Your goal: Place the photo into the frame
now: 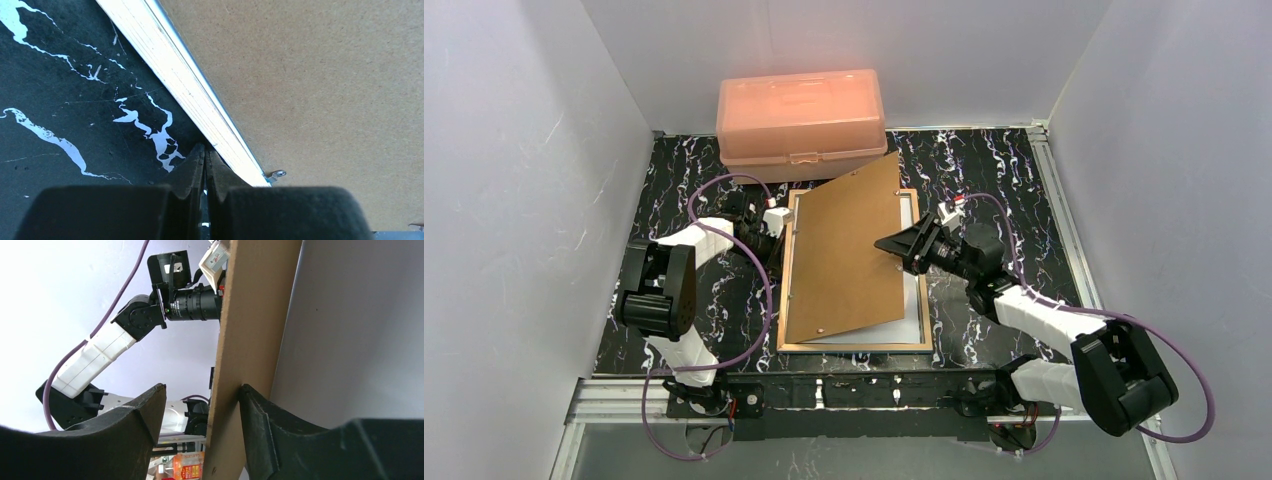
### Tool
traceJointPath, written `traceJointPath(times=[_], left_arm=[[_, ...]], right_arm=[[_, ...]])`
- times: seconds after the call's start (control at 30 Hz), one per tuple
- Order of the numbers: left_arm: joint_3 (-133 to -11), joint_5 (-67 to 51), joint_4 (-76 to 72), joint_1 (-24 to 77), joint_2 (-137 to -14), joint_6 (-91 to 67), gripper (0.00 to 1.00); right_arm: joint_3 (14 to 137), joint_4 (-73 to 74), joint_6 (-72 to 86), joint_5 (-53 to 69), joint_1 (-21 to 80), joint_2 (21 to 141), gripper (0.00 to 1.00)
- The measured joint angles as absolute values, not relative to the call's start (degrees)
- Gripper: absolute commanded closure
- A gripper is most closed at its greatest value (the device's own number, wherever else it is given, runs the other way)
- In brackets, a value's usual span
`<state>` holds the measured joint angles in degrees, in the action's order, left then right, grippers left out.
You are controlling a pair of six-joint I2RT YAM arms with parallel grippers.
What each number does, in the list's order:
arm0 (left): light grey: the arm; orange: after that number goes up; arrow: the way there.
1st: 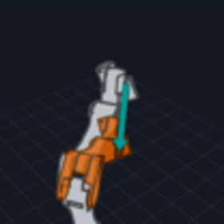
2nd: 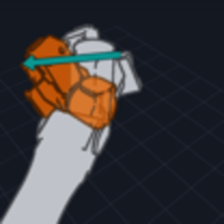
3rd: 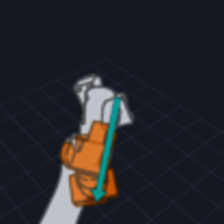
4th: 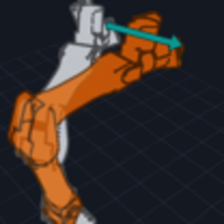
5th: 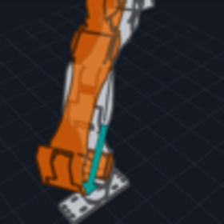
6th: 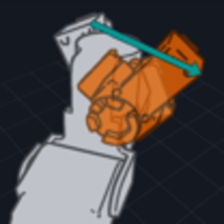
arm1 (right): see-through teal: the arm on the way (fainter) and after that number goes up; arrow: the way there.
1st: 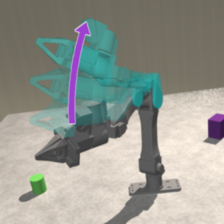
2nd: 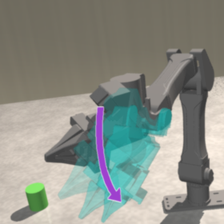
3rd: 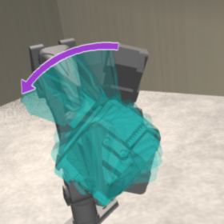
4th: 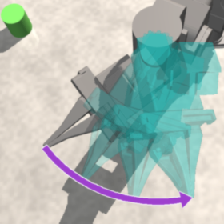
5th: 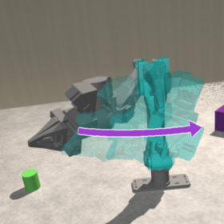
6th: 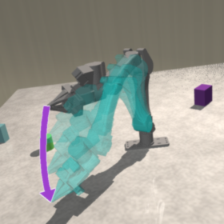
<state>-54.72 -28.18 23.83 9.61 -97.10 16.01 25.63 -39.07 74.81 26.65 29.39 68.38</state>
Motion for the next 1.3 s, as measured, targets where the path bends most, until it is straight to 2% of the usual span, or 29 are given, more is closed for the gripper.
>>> traceJointPath(times=[0.17, 0.23, 0.33, 0.47, 0.87, 1.3], left_arm=[[-54.68, -28.49, 23.86, 9.61, -97.10, 16.05, 1.00], [-54.61, -28.75, 23.99, 9.67, -97.10, 16.05, 1.00], [-54.54, -29.08, 24.25, 9.85, -97.08, 16.05, 1.00], [-54.54, -28.97, 25.06, 9.72, -96.92, 16.21, 1.00], [-56.95, -29.17, 30.17, 7.84, -93.38, 16.49, 1.00], [-67.11, -29.15, 38.72, 3.53, -88.33, 16.01, 1.00]], right_arm=[[28.51, -33.61, 71.68, 27.00, 29.45, 68.18, 0.49], [30.76, -29.71, 69.30, 26.98, 29.67, 68.12, 0.57], [33.91, -25.45, 66.39, 26.96, 29.78, 68.10, 0.74], [35.14, -21.61, 63.79, 26.20, 29.74, 67.72, 0.83], [34.70, -15.75, 60.95, 23.14, 29.78, 63.68, 0.99], [34.72, -13.30, 60.03, 22.94, 28.93, 59.11, 0.99]])
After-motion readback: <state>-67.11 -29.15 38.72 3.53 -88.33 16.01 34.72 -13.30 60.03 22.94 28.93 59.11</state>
